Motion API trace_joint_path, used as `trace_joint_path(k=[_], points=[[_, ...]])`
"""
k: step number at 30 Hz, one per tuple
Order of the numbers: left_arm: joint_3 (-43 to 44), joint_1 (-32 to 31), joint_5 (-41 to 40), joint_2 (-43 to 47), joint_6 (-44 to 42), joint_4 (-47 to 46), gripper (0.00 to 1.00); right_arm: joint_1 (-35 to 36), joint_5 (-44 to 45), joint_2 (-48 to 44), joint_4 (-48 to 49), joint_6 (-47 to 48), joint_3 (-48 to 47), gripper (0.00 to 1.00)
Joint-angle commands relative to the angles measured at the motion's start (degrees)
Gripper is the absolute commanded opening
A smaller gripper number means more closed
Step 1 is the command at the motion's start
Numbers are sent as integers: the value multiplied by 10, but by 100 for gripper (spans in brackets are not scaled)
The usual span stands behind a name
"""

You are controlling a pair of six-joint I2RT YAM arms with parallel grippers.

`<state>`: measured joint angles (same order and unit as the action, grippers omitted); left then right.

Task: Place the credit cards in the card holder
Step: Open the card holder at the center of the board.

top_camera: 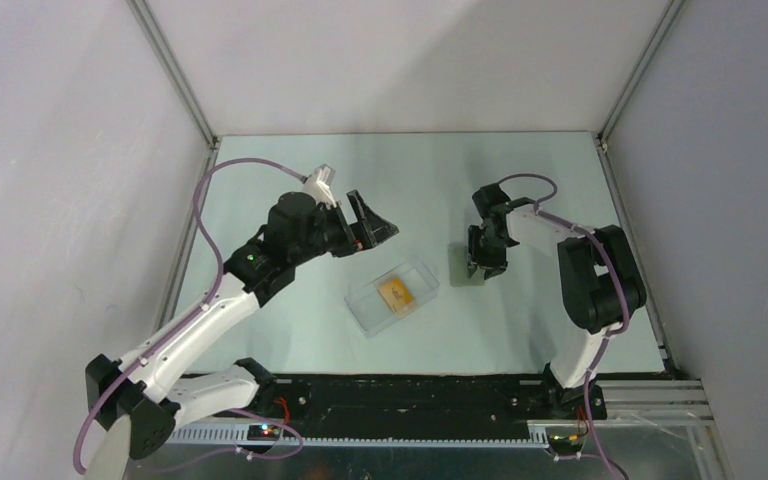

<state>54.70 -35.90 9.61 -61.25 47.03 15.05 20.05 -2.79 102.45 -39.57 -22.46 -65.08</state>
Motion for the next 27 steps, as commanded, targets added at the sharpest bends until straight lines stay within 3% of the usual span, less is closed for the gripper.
trace_joint_path(k=[1, 6, 22, 27], points=[[-10, -3, -9, 20, 7, -12, 98, 2, 18, 25, 8, 0, -8, 33], [-16, -3, -6, 22, 2, -12, 98, -1, 14, 9, 9, 2, -8, 0], [-44, -11, 40, -8, 21, -28, 99, -35, -97, -199, -32, 7, 14, 0], [-70, -17, 94, -36, 74, -149, 98, -32, -164, -281, -53, 4, 18, 0]])
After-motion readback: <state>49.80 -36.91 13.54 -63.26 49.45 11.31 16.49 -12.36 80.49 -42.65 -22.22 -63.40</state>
